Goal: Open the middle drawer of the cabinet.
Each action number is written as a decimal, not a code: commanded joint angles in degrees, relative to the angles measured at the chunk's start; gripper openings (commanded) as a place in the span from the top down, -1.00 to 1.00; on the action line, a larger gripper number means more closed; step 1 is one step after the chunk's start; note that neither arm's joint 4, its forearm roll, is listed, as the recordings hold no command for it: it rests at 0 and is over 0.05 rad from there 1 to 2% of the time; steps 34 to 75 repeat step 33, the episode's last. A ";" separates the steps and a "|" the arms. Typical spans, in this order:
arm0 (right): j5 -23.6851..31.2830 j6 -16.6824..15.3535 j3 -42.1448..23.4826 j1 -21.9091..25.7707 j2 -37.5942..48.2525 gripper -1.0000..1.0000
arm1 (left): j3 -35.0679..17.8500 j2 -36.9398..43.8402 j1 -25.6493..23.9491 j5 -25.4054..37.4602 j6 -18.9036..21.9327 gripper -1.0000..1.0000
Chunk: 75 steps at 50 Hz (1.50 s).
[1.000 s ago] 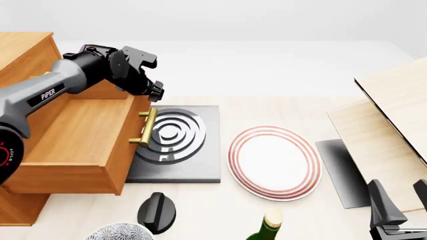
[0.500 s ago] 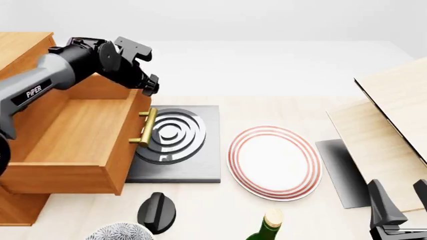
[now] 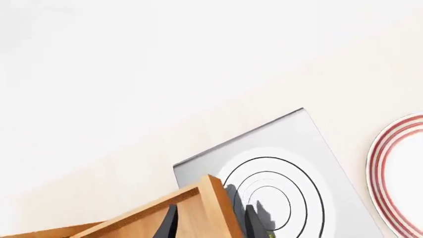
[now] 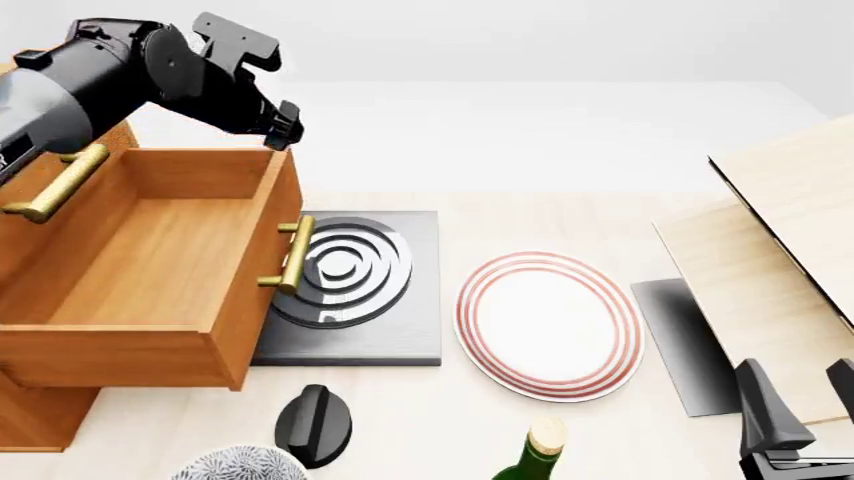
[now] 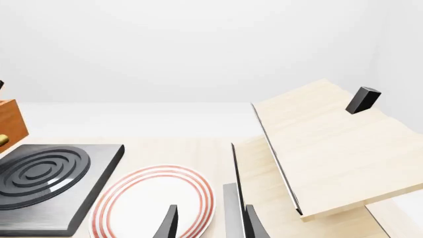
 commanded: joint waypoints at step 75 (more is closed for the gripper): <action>0.00 0.00 0.00 0.00 0.00 -1.00 | 43.48 -55.96 -3.56 -18.61 -22.74 -1.00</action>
